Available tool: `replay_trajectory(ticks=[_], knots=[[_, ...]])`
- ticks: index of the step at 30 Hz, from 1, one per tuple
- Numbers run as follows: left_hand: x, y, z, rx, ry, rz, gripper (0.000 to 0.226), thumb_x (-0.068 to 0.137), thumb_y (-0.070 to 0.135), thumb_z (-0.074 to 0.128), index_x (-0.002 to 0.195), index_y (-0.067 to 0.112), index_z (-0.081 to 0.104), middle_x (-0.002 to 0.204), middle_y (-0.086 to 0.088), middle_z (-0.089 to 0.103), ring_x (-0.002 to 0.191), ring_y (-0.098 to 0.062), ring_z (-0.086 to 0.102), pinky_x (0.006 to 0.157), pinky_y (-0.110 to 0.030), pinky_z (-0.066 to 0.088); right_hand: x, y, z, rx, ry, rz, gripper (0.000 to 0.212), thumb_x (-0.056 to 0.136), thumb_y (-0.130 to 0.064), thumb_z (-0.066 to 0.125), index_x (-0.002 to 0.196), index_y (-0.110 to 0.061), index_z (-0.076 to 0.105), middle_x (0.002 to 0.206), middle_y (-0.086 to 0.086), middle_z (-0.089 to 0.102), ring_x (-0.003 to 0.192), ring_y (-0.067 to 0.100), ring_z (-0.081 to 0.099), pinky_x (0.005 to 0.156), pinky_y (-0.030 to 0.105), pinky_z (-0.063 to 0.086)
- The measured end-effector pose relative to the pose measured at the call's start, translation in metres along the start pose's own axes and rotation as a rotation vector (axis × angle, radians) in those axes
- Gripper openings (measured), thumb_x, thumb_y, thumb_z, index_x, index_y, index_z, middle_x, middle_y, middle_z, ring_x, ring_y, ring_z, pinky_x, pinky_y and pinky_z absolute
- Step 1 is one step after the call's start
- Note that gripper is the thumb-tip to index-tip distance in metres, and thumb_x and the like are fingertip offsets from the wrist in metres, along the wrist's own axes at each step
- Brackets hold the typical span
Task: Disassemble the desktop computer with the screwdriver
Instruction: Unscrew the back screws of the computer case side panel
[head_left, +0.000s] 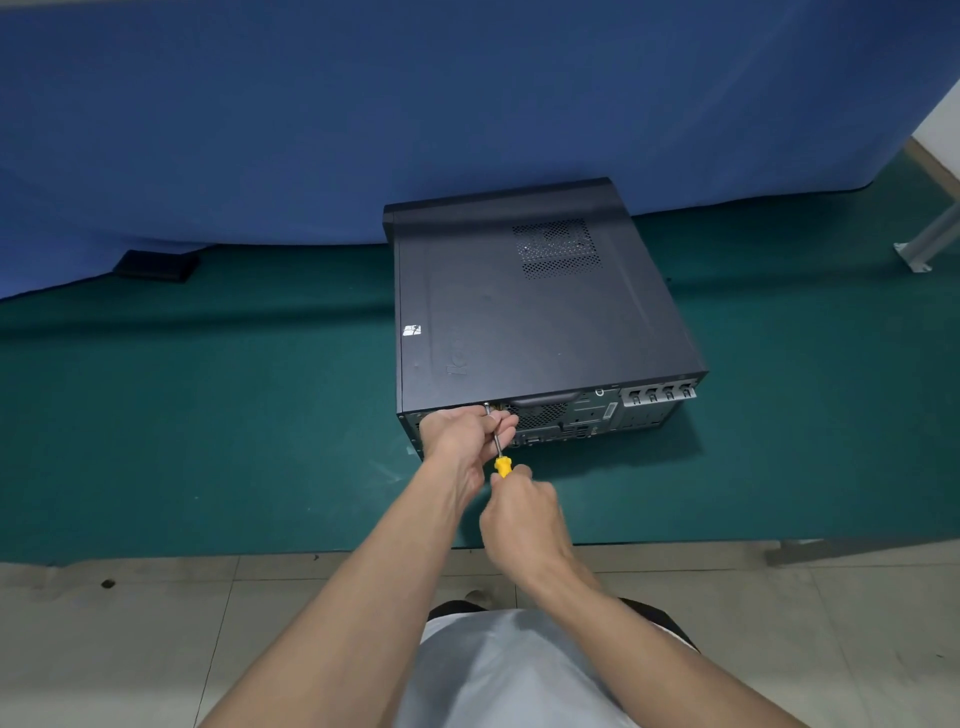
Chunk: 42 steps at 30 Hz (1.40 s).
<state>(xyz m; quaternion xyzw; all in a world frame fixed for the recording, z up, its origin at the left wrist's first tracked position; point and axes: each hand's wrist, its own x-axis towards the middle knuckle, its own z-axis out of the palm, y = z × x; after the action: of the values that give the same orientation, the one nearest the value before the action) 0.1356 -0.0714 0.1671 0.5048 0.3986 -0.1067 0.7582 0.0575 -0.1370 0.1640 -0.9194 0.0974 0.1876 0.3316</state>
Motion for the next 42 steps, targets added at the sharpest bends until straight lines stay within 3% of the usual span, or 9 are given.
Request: replay_trajectory(ticks=[2,7,10,17,24,30,34,38,42], knots=[[0.000,-0.001,0.000,0.003,0.006,0.004,0.016,0.087,-0.020,0.051,0.084,-0.005,0.054,0.078,-0.023,0.065,0.068,-0.027,0.069,0.058,-0.029,0.060,0.001,0.001,-0.002,0.106,-0.040,-0.001,0.022,0.103,-0.023,0.034,0.099,-0.006,0.049,0.093,0.016,0.058,0.077,0.027,0.054,0.060,0.031,0.033],[-0.001,0.004,0.000,0.001,-0.013,-0.008,0.015,0.087,-0.021,0.050,0.085,-0.007,0.054,0.078,-0.024,0.064,0.068,-0.028,0.068,0.057,-0.027,0.059,0.012,0.026,-0.020,1.503,-0.675,0.370,0.025,0.098,-0.025,0.050,0.088,-0.004,0.059,0.069,0.009,0.051,0.050,0.014,0.044,0.039,0.021,0.034],[-0.001,0.007,-0.001,0.016,-0.027,-0.024,0.015,0.088,-0.020,0.049,0.083,-0.006,0.053,0.078,-0.023,0.064,0.069,-0.028,0.068,0.059,-0.028,0.059,0.012,0.036,-0.023,1.670,-0.791,0.344,0.021,0.092,-0.014,0.052,0.101,0.004,0.059,0.076,0.012,0.053,0.057,0.015,0.050,0.044,0.020,0.043],[0.001,0.007,-0.004,0.033,-0.049,-0.010,0.013,0.087,-0.020,0.050,0.090,-0.008,0.054,0.081,-0.025,0.065,0.071,-0.029,0.069,0.059,-0.028,0.060,0.009,0.016,-0.014,1.275,-0.452,0.218,0.021,0.102,-0.008,0.041,0.089,0.003,0.053,0.065,0.012,0.056,0.049,0.017,0.052,0.043,0.021,0.045],[0.000,0.004,-0.003,0.030,-0.041,-0.008,0.012,0.090,-0.017,0.050,0.085,-0.007,0.054,0.080,-0.024,0.064,0.070,-0.028,0.068,0.058,-0.027,0.059,0.000,0.001,-0.005,0.259,-0.069,0.027,0.023,0.099,-0.024,0.047,0.087,-0.007,0.057,0.082,0.017,0.067,0.049,0.015,0.066,0.049,0.017,0.049],[0.002,0.004,-0.002,0.000,-0.047,-0.009,0.011,0.090,-0.018,0.049,0.091,-0.007,0.053,0.081,-0.026,0.062,0.070,-0.030,0.067,0.058,-0.028,0.059,0.010,0.025,-0.023,1.455,-0.649,0.297,0.019,0.098,-0.010,0.049,0.096,0.004,0.062,0.083,0.021,0.063,0.062,0.025,0.062,0.051,0.026,0.052],[0.002,0.004,-0.003,-0.006,-0.061,-0.013,0.011,0.089,-0.018,0.050,0.094,-0.008,0.053,0.079,-0.026,0.063,0.068,-0.029,0.068,0.058,-0.028,0.060,0.010,0.035,-0.022,1.516,-0.727,0.245,0.023,0.089,-0.004,0.053,0.108,0.008,0.055,0.084,0.020,0.062,0.064,0.022,0.062,0.052,0.021,0.053],[0.004,0.004,-0.005,0.004,-0.070,-0.006,0.011,0.089,-0.017,0.051,0.098,-0.011,0.055,0.080,-0.026,0.064,0.067,-0.029,0.069,0.057,-0.028,0.059,0.006,0.022,-0.016,1.159,-0.476,0.158,0.012,0.097,-0.003,0.050,0.097,0.007,0.056,0.074,0.016,0.063,0.056,0.020,0.060,0.051,0.022,0.049],[0.004,0.000,-0.004,0.033,-0.070,0.002,0.011,0.092,-0.012,0.051,0.102,-0.011,0.055,0.081,-0.023,0.066,0.068,-0.026,0.069,0.058,-0.028,0.060,0.000,0.014,-0.010,0.183,-0.086,-0.010,0.017,0.093,-0.019,0.055,0.082,-0.007,0.058,0.077,0.015,0.068,0.070,0.025,0.068,0.066,0.028,0.053]])
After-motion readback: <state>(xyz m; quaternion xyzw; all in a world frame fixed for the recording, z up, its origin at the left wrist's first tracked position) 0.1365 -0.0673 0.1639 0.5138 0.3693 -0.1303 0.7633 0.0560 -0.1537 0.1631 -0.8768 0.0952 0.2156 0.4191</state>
